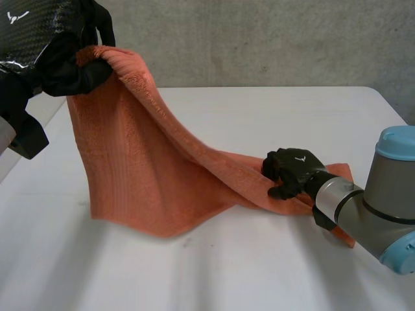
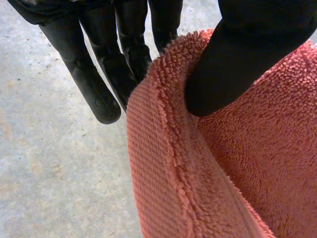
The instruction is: Fold the laundry
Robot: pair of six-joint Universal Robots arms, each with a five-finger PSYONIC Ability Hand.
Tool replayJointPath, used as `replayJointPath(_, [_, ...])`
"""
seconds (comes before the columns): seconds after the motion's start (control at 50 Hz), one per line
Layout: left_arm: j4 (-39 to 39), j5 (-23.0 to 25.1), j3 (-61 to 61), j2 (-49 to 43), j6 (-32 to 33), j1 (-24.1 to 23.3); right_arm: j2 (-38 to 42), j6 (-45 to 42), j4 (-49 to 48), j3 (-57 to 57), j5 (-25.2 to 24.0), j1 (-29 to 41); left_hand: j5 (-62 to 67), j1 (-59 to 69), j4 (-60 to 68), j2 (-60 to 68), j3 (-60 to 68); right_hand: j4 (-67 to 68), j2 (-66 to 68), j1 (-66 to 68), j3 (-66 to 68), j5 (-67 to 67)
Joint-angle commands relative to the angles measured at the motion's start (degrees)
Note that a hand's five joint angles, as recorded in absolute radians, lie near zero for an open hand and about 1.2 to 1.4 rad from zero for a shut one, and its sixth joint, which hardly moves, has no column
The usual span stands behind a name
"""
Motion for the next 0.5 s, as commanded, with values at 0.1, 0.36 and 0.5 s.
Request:
replayJointPath(0.1, [0.3,0.0,0.4,-1.1,0.1,1.0,-2.1,0.4,1.3,2.1,0.0,0.3,15.0,16.8,11.5,11.3,11.9,-9.5,-9.0,-0.7,-9.4,-7.7])
replayJointPath(0.36, [0.2,0.0,0.1,-1.1,0.0,2.1,-3.4,3.0,2.2,4.0,-0.3,3.7,15.0,16.8,11.5,11.3,11.9,-9.2,-8.7,-0.4,-9.0,-7.4])
replayJointPath(0.5, [0.3,0.0,-0.1,-1.1,0.0,2.3,-3.3,3.0,2.1,4.4,-0.3,6.2,15.0,16.8,11.5,11.3,11.9,-9.3,-8.8,-0.5,-9.2,-7.6])
